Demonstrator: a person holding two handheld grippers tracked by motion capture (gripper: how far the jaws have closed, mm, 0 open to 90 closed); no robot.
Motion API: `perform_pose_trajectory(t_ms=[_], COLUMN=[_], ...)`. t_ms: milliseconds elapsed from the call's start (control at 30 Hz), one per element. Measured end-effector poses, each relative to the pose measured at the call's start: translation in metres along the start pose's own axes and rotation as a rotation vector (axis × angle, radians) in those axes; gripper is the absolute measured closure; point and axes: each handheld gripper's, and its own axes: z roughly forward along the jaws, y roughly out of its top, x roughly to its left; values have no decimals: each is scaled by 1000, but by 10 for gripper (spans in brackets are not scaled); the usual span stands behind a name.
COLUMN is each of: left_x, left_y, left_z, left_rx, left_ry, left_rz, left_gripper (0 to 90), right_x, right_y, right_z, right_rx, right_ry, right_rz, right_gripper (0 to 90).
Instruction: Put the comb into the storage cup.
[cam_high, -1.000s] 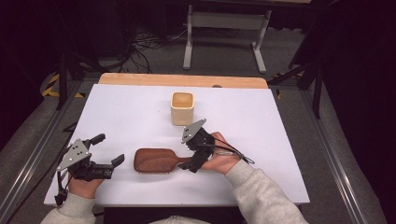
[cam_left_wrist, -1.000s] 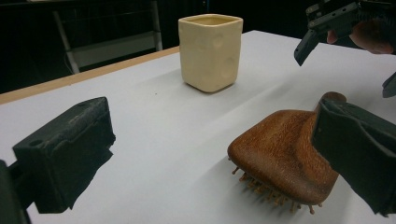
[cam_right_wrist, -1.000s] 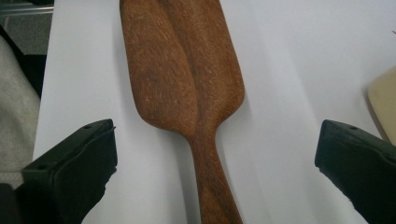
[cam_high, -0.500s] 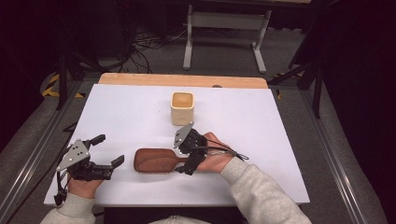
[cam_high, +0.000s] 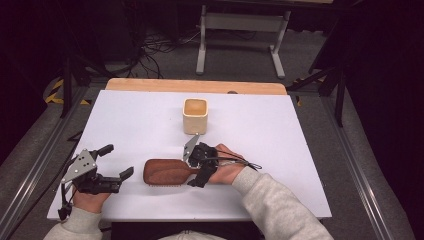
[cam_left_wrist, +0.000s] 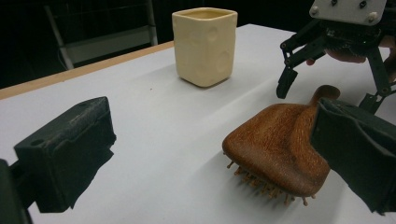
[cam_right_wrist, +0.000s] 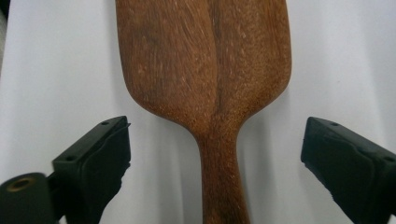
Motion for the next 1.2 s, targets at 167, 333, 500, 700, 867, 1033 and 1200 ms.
perform_pose_trajectory(t_ms=[167, 333, 500, 700, 867, 1033, 1200], left_x=[0, 0, 0, 0, 0, 0, 0], left_y=[0, 0, 0, 0, 0, 0, 0], left_z=[0, 0, 0, 1, 1, 1, 0], left_rx=[4, 7, 7, 8, 9, 13, 11], left_ry=[1, -1, 0, 0, 1, -3, -9], left_rz=[6, 5, 6, 5, 3, -9, -15], left_gripper=[12, 14, 15, 18, 22, 33, 44], right_x=[0, 1, 1, 0, 1, 2, 4], right_y=[0, 2, 3, 3, 4, 3, 1], right_z=[3, 6, 9, 8, 7, 7, 7], right_rx=[20, 45, 68, 67, 75, 65, 47], right_ry=[8, 19, 30, 24, 22, 16, -3], right_rz=[-10, -35, -51, -46, -45, -60, -63], right_gripper=[203, 364, 491, 639, 695, 709, 717])
